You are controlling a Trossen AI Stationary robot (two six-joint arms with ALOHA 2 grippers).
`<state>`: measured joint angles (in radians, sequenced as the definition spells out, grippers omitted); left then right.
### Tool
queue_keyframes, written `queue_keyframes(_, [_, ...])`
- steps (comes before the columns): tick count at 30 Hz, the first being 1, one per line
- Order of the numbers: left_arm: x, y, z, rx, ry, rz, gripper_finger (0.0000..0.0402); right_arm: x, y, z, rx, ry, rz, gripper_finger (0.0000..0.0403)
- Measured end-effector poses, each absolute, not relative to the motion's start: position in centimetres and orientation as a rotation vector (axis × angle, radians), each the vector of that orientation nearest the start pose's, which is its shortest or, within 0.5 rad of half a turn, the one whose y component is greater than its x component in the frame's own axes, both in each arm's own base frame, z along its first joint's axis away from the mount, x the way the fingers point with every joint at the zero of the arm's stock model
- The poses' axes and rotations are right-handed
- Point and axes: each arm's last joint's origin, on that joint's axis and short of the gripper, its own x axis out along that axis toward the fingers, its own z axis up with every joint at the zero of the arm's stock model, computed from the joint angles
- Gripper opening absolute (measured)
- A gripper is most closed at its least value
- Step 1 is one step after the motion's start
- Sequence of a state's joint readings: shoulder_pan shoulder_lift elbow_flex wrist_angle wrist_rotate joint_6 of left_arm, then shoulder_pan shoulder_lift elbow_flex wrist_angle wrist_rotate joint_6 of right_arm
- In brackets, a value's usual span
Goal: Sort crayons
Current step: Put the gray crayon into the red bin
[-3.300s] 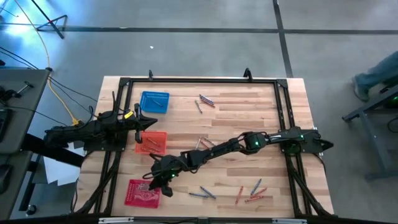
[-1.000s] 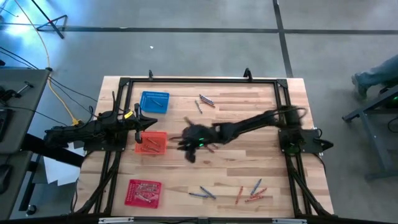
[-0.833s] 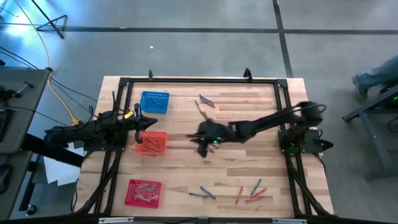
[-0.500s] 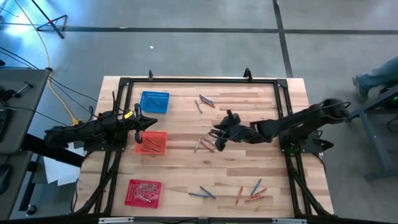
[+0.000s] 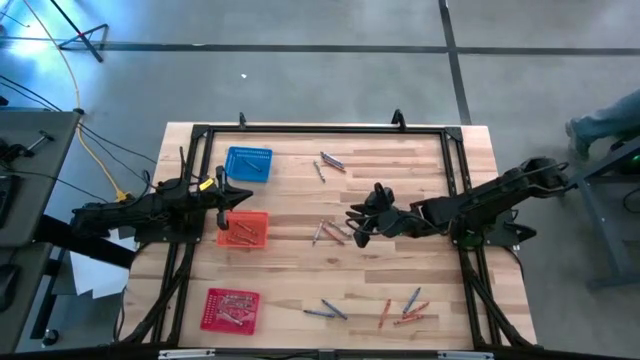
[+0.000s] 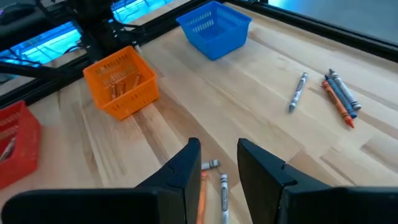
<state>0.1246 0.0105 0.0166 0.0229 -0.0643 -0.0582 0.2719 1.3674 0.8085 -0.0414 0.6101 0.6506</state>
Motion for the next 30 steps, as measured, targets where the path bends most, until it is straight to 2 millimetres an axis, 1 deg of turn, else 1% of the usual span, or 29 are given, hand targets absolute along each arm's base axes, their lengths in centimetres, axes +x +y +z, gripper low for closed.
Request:
queue_keyframes(4, [9.6,1.45,17.41,-0.093,-0.076,0.205,0.0001,27.57,5.94,23.11,0.368,0.417,-0.487,0.0099])
queue_keyframes(7, [9.6,1.46,17.38,-0.119,-0.077,0.209,0.0001,27.58,5.87,23.1,0.337,0.424,-0.483,0.0099])
queue_keyframes(10, [9.53,1.64,17.64,-0.123,-0.107,0.271,0.0001,27.58,5.87,23.09,0.306,0.432,-0.476,0.0099])
queue_keyframes(12, [9.51,1.71,17.59,-0.168,-0.11,0.294,0.0001,27.59,5.87,23.1,0.294,0.436,-0.473,0.0099])
queue_keyframes(16, [9.52,1.67,17.62,-0.267,-0.126,0.275,0.0001,27.55,5.86,23.04,0.285,0.446,-0.474,0.0099])
queue_keyframes(20, [9.51,1.71,17.64,-0.277,-0.131,0.287,0.0001,27.47,5.89,22.94,0.279,0.457,-0.475,0.0099])
queue_keyframes(22, [9.48,1.79,17.64,-0.281,-0.136,0.315,0.0001,27.46,5.91,22.93,0.285,0.457,-0.476,0.0099])
queue_keyframes(26, [9.4,2.0,17.64,-0.361,-0.163,0.387,0.0001,27.46,5.91,22.93,0.284,0.458,-0.477,0.0099])
queue_keyframes(28, [9.39,2.01,17.74,-0.362,-0.175,0.39,0.0001,27.46,5.91,22.92,0.284,0.459,-0.477,0.0099])
queue_keyframes(30, [9.35,1.99,18.09,-0.327,-0.203,0.384,0.0001,27.45,5.91,22.92,0.283,0.459,-0.477,0.0099])
